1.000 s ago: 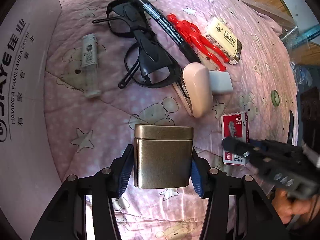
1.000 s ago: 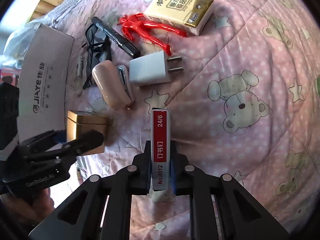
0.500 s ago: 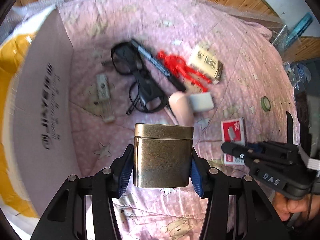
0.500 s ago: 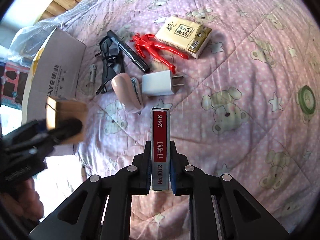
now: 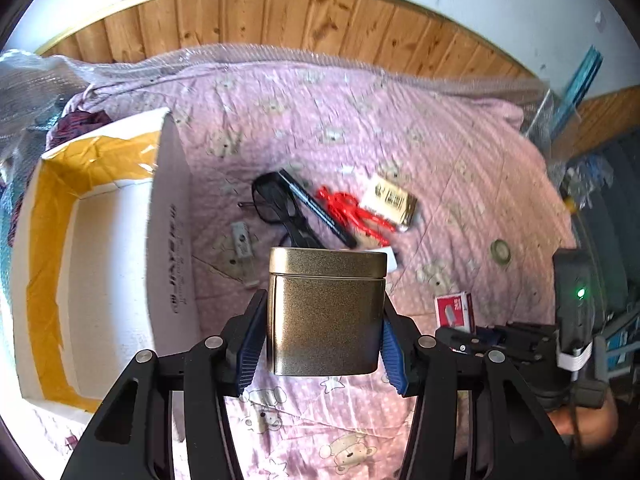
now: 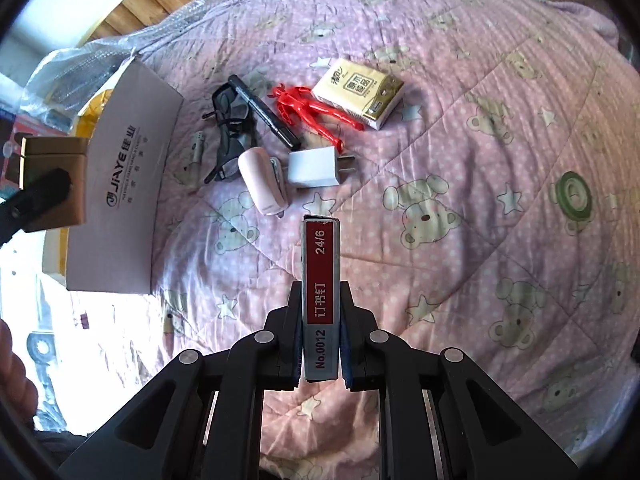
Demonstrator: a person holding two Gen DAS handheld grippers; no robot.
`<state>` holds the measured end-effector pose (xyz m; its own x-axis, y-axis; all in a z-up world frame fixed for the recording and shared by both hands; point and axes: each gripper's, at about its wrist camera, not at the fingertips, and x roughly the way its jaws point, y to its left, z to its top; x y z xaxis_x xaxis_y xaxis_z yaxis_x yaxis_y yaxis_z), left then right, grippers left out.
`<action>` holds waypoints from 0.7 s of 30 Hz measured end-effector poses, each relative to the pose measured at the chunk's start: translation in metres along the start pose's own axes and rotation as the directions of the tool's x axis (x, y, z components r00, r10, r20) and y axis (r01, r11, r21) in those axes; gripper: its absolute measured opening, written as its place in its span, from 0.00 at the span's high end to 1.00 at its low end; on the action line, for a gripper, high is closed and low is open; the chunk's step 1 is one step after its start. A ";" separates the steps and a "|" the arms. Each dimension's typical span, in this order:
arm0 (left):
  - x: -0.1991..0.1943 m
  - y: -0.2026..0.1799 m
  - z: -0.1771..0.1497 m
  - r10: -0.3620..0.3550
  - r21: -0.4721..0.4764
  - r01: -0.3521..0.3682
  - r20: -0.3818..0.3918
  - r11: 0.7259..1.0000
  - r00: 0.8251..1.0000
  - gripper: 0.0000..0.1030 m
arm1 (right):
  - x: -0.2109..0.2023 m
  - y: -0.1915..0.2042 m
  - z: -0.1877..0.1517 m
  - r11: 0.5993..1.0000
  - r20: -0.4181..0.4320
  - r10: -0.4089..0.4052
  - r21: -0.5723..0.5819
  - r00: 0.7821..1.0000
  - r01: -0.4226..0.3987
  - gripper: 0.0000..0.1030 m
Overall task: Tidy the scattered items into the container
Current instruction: 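Carry the gold tin and red staple box over the white box with both tools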
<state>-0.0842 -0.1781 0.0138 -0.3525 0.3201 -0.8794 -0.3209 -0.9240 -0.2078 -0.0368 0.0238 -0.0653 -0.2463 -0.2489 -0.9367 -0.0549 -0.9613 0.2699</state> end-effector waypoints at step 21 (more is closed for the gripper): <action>-0.079 0.071 -0.019 0.073 -0.203 -0.044 0.138 0.978 0.988 0.49 | -0.051 0.100 -0.001 0.946 0.118 -0.060 -0.310 0.991 0.094 0.85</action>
<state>-0.0626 -0.2724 0.0604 -0.4927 0.2771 -0.8249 -0.1197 -0.9605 -0.2512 -0.0284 -0.0598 0.0096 -0.3549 -0.1749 -0.9184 0.2253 -0.9694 0.0976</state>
